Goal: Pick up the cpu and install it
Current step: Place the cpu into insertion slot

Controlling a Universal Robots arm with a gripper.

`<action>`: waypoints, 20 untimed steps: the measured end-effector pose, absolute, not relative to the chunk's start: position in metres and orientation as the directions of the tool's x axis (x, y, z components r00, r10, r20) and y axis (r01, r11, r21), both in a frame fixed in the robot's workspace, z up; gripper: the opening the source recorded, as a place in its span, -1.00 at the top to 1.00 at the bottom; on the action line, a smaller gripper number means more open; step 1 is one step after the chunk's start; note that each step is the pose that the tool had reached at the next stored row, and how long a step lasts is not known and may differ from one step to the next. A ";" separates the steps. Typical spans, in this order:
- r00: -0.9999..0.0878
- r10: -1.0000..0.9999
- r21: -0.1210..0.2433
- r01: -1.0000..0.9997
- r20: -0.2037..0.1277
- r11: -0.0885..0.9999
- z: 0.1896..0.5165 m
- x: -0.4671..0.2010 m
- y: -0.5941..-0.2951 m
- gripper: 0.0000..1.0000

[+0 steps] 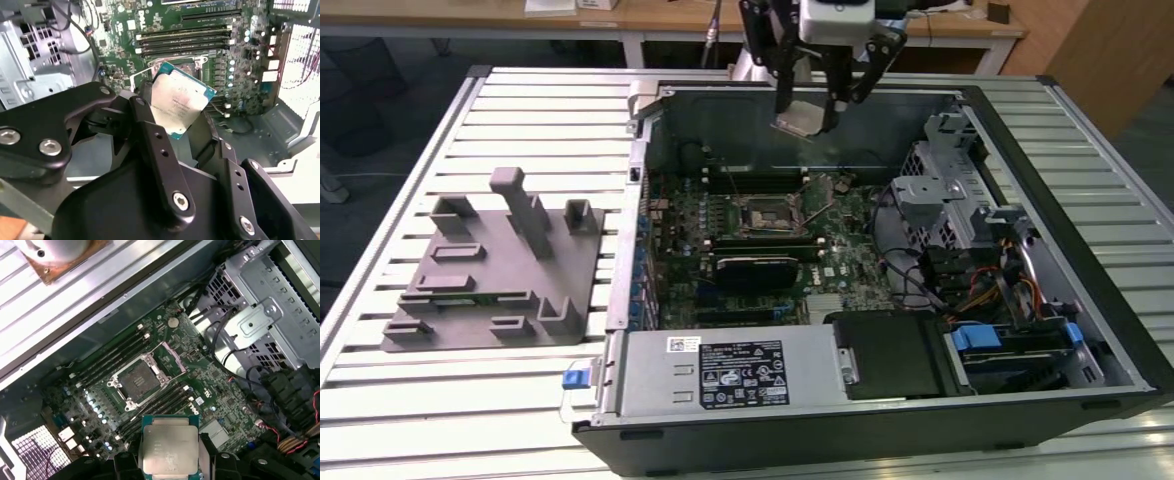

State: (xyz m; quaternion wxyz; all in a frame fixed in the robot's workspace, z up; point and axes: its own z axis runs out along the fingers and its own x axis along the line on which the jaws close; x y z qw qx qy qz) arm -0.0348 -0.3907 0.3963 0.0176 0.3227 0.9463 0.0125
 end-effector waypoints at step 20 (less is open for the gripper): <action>-0.527 0.849 0.035 0.849 -0.025 0.528 0.391 -0.035 -0.391 -0.06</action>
